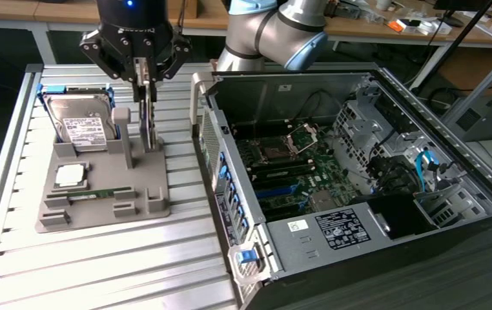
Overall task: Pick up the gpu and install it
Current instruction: 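Pick up the gpu and move the gpu toward the slot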
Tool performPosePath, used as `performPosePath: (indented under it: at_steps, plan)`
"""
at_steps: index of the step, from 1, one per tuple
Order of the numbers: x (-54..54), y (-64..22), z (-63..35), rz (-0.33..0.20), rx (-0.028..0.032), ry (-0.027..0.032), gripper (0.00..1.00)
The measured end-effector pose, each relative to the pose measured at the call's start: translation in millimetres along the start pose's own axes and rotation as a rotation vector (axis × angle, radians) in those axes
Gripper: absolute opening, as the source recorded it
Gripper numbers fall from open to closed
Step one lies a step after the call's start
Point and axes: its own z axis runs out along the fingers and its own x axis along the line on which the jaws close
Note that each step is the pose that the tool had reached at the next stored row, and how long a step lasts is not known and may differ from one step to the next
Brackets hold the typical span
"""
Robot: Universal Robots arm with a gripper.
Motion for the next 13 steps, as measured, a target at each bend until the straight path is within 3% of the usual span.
performPosePath:
  at_steps: [13]
  plan:
    - [-0.2,0.5,-9.6,0.000,-0.0016,0.0002,0.27]
